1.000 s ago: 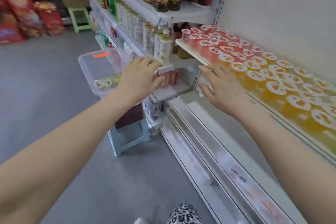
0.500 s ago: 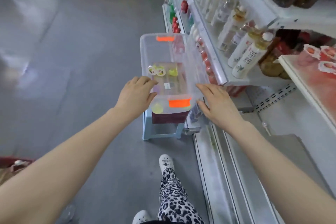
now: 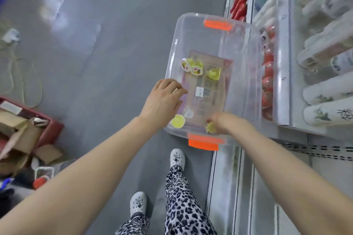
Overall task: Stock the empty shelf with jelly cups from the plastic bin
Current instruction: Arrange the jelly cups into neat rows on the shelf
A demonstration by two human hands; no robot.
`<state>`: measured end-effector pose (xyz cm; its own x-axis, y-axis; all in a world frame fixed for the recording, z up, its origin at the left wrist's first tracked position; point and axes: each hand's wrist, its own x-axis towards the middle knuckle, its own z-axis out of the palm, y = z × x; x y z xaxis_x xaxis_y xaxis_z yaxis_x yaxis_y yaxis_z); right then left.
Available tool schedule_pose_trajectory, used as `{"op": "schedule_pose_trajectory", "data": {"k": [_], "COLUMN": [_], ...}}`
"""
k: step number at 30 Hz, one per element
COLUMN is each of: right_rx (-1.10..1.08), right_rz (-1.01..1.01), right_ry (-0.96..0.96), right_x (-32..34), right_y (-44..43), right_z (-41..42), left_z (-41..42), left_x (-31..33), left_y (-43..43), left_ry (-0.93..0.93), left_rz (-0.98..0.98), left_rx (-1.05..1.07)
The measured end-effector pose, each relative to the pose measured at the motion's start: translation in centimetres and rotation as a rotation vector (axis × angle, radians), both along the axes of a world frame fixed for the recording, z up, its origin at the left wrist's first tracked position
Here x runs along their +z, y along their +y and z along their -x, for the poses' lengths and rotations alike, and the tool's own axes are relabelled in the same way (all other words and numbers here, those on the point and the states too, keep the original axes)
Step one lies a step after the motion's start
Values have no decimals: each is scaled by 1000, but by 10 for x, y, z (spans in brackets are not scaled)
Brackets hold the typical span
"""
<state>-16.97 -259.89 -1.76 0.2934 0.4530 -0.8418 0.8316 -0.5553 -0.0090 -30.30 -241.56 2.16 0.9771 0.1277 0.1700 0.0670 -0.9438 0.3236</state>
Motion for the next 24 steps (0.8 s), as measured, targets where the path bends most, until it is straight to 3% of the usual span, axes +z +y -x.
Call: {"op": "schedule_pose_trajectory", "data": {"k": [5,11,16,19,24], "right_rx": [122,118,34,-76,-142], "right_rz": [133,73,-384,-658,-922], "right_ry": [61,46,-212,-333,-425], "right_x": [-19,-19,17,46,57], "right_y": [12,15,8,-4,-24], "right_z": [-7,-11,-30,-54,-66], "left_z": [-1,-1,-9,-25,-54], "left_x": [-8,-6,2,3,-15], "left_y": [1,0,-5,-24,-58], "left_ry": [-30,-16,54,117,683], "left_rz": [2,-23,-269,-295,-232], "left_rx": [15,29,-76,-237,-190]}}
